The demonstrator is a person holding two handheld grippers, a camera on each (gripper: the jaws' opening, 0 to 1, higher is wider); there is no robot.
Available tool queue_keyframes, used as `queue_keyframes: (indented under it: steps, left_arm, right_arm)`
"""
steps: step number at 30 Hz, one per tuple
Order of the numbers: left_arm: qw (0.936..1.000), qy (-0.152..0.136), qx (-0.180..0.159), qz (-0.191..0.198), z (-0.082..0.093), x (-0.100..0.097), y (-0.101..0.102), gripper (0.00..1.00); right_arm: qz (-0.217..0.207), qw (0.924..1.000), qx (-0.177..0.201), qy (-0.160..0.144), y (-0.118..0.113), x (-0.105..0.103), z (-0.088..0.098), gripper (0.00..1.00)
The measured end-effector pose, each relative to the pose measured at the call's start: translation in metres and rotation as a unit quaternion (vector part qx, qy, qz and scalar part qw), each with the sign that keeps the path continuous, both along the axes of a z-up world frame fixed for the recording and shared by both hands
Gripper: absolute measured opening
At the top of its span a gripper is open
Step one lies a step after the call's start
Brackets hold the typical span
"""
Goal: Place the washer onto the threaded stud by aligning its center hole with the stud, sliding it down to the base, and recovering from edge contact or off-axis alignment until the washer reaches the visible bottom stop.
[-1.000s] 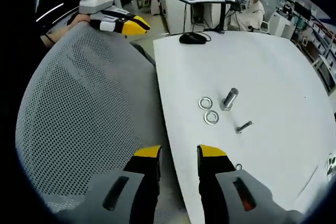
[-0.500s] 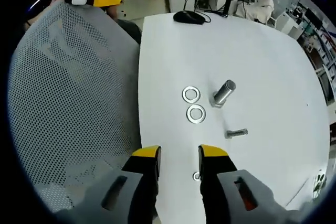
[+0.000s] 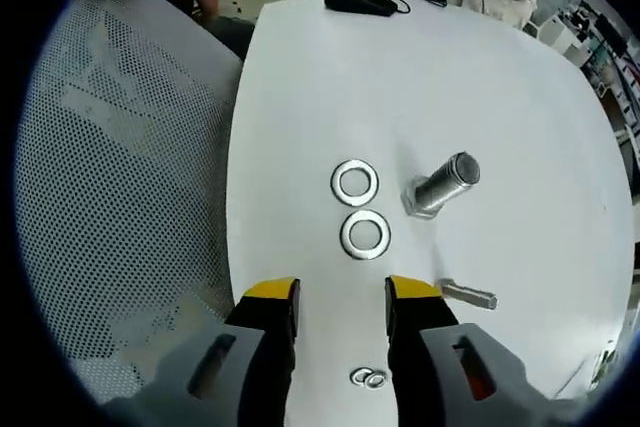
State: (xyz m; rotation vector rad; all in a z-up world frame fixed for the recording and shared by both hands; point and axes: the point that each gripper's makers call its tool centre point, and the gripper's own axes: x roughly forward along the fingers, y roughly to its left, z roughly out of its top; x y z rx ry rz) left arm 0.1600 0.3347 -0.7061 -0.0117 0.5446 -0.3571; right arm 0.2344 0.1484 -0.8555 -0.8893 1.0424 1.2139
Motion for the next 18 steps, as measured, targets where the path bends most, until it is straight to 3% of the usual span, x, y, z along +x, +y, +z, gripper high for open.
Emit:
queue_keyframes:
  steps: [5, 9, 13, 15, 18]
  left_arm:
    - [1.0000, -0.001, -0.001, 0.001, 0.000, 0.000, 0.000, 0.13]
    - [1.0000, -0.001, -0.002, 0.000, 0.000, 0.001, 0.000, 0.13]
    - [1.0000, -0.001, -0.002, 0.000, 0.001, 0.001, 0.000, 0.13]
    - [1.0000, -0.001, -0.002, 0.000, 0.000, 0.000, 0.000, 0.13]
    - [1.0000, -0.001, -0.002, 0.000, 0.000, 0.001, 0.000, 0.13]
  right_arm:
    - [-0.011, 0.9998, 0.005, 0.013, 0.009, 0.006, -0.005, 0.38]
    - [-0.002, 0.9997, -0.014, 0.017, 0.012, 0.010, -0.013, 0.38]
    - [0.000, 0.9998, -0.017, 0.013, 0.021, 0.013, -0.013, 0.36]
    - [0.019, 0.9995, -0.025, -0.006, 0.021, 0.018, -0.014, 0.33]
    - [0.009, 0.9996, -0.026, 0.002, 0.022, 0.017, -0.013, 0.33]
